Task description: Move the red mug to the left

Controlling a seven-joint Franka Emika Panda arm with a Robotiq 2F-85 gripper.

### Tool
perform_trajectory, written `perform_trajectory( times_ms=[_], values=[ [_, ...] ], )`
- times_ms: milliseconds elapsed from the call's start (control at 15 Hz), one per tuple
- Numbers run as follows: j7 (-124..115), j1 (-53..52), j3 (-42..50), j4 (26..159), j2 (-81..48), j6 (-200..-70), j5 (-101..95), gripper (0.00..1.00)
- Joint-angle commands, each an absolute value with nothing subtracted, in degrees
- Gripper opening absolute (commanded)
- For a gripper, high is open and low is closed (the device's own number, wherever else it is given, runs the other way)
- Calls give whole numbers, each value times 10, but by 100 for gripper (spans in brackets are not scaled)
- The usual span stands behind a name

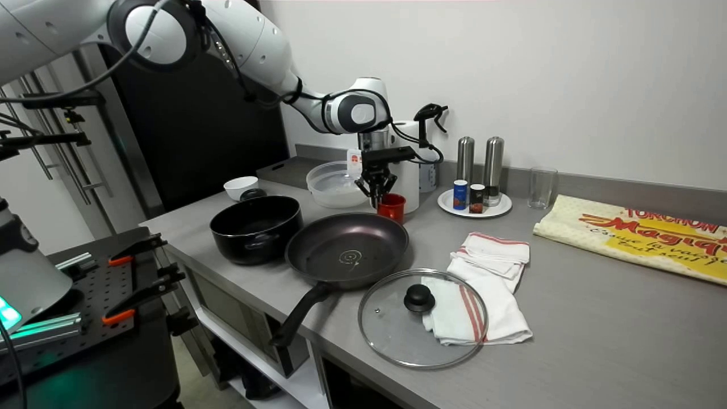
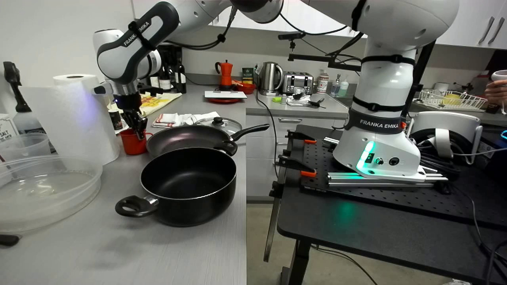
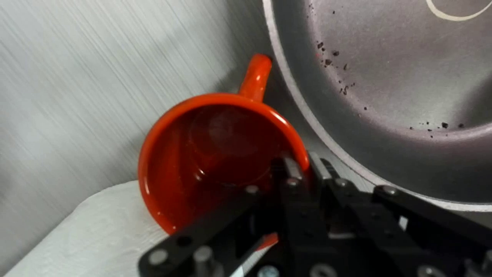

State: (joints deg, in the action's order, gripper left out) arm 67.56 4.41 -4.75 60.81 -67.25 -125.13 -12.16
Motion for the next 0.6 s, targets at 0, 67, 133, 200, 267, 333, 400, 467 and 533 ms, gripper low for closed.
perform_trajectory(
  times_ms=[0,67,133,200,267,333,400,467,533],
  values=[
    [690,52,-52,640,-655,-1277,-108,2],
    [686,53,-52,644,-652,-1286,-107,2],
    [687,56,-53,650,-647,-1293,-105,2],
    [685,60,-54,656,-643,-1304,-103,2],
    [683,63,-55,663,-638,-1316,-99,2],
    [681,67,-55,672,-630,-1329,-96,2],
    [678,71,-55,686,-620,-1345,-92,2],
    [677,76,-56,699,-610,-1361,-89,2],
    [674,79,-54,715,-599,-1376,-87,2]
  ],
)
